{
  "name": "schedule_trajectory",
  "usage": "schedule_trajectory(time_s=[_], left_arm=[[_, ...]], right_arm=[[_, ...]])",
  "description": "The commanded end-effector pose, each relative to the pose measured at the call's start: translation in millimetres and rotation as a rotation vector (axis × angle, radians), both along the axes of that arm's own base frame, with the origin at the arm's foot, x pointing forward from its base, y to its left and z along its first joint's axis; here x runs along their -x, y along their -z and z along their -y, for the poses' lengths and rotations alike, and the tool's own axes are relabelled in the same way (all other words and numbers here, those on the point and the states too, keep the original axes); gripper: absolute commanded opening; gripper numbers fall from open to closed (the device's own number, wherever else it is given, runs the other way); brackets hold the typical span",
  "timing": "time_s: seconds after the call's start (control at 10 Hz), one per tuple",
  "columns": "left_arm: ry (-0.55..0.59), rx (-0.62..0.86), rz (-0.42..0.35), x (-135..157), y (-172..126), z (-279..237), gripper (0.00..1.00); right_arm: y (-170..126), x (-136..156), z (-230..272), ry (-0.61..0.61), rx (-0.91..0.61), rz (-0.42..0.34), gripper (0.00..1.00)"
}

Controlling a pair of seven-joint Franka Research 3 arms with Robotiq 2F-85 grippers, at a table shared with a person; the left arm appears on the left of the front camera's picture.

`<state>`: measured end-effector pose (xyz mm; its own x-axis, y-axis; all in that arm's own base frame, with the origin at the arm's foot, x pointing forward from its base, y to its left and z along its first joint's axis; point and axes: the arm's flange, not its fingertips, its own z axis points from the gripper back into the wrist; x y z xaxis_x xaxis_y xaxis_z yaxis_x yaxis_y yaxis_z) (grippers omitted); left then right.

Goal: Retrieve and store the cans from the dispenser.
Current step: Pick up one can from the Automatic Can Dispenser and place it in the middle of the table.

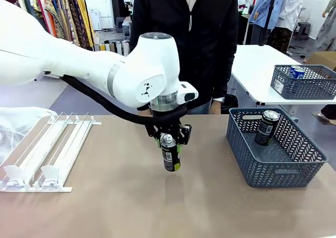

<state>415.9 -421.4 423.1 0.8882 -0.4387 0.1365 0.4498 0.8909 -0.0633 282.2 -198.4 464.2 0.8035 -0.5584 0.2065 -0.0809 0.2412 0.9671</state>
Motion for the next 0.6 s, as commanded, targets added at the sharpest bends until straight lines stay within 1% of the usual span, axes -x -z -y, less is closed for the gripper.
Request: schedule_trajectory(time_s=[0.0, 0.1, 0.3, 0.4, 0.5], left_arm=[[-0.027, -0.028, 0.025, -10.0, 0.9, -3.2, 0.00], [-0.033, -0.038, 0.009, -9.1, 3.8, -2.0, 0.00], [-0.042, -0.042, 0.007, -12.3, 4.6, -2.3, 0.00], [-0.049, -0.042, 0.002, -12.7, 4.3, -2.6, 0.30], [-0.046, -0.047, -0.001, -12.2, 4.2, -2.9, 0.88]], right_arm=[[-2.5, 0.3, 0.4, 0.003, -0.007, 0.006, 1.00], [-2.5, 0.3, 0.4, 0.003, -0.007, 0.006, 1.00], [-2.5, 0.3, 0.4, 0.003, -0.007, 0.006, 1.00], [-2.5, 0.3, 0.4, 0.003, -0.007, 0.006, 1.00], [-2.5, 0.3, 0.4, 0.003, -0.007, 0.006, 1.00]])
